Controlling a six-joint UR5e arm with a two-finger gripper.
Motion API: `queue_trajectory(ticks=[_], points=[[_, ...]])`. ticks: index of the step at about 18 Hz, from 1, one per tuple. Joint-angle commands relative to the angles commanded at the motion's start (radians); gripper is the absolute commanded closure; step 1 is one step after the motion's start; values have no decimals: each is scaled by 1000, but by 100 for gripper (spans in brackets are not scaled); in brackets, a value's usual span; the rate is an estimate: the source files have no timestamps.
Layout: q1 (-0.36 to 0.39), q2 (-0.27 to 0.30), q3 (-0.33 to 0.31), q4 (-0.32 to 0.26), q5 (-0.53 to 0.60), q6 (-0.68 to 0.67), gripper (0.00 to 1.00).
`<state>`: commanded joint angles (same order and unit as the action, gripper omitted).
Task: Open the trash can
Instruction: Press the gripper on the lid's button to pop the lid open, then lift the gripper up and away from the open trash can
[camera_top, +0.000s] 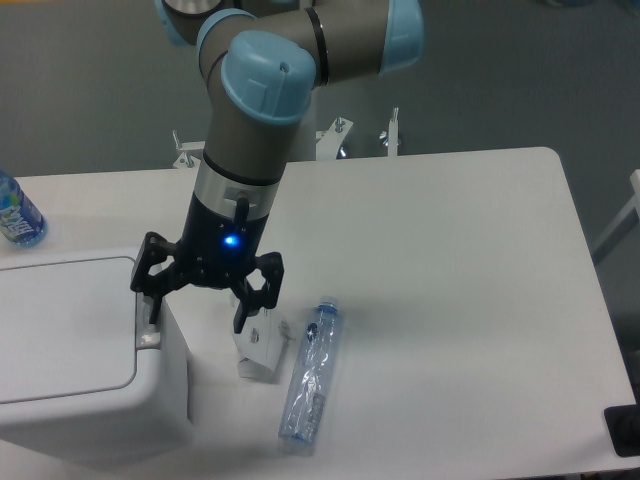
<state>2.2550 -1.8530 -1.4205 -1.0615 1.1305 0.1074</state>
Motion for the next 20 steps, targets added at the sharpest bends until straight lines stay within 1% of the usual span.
queue_trajectory(ticks=[8,17,20], points=[[0,-6,-2,14,3,2,0],[0,-9,-6,15,2,2,0],[0,-3,8,15,2,2,0]])
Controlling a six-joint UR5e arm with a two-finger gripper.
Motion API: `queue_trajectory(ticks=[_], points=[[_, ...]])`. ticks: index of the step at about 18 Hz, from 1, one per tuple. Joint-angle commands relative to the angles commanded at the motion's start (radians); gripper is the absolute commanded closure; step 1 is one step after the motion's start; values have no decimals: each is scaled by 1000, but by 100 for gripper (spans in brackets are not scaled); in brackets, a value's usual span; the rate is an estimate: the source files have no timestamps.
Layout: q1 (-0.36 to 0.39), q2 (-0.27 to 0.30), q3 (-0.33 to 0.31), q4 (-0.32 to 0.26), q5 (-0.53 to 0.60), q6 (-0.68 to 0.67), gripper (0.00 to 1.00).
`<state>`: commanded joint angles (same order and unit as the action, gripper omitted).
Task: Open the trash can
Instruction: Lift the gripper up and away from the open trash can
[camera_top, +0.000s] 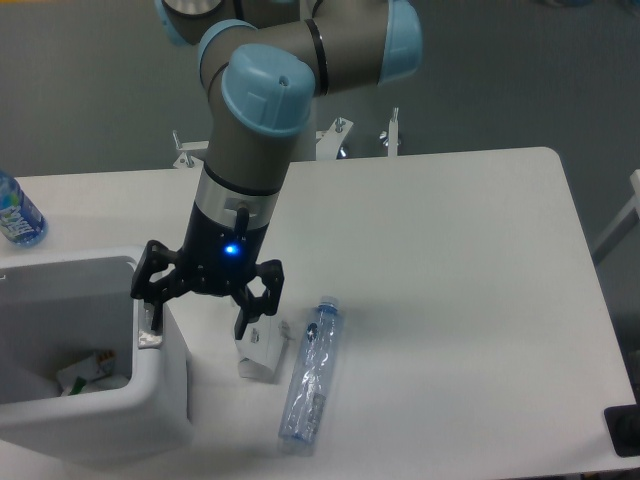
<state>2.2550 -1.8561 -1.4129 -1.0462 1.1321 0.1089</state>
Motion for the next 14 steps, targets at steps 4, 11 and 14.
queue_trajectory(ticks=[4,11,14], points=[[15,38,38,-2,9,9,0],[146,129,31,-5,172,35,0],[184,133,31,-9,181,86,0]])
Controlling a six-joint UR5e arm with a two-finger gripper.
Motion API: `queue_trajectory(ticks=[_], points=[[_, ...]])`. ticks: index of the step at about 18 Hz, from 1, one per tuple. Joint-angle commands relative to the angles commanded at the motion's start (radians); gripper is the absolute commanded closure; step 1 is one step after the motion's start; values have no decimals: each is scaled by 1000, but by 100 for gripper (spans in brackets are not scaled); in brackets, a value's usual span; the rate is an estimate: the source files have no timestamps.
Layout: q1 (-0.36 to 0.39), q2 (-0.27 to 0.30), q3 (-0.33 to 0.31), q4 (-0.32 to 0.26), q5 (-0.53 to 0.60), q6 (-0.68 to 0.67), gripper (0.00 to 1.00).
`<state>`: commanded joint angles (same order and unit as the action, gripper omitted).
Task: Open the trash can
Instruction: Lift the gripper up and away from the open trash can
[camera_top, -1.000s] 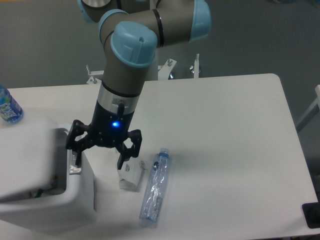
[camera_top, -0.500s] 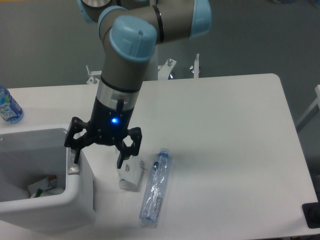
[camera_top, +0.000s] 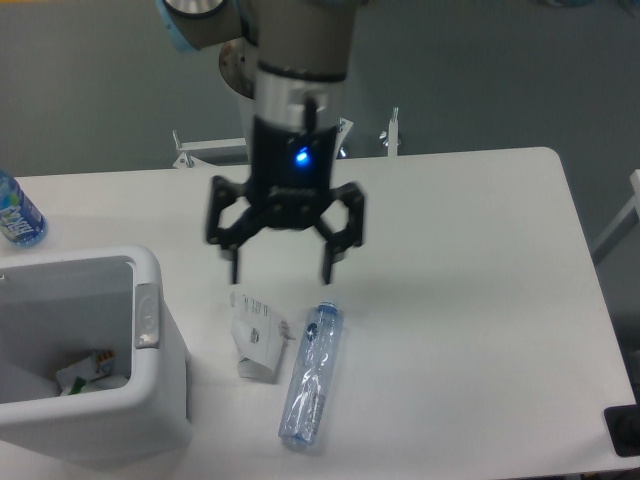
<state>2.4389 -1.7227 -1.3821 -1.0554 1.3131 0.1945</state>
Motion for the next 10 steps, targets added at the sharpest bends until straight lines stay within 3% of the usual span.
queue_trajectory(ticks=[3,7,10], points=[[35,11,-8,-17,29,156,0],[69,35,-44,-89,127,455,0],[69,43,-90,-98,210,572,0]])
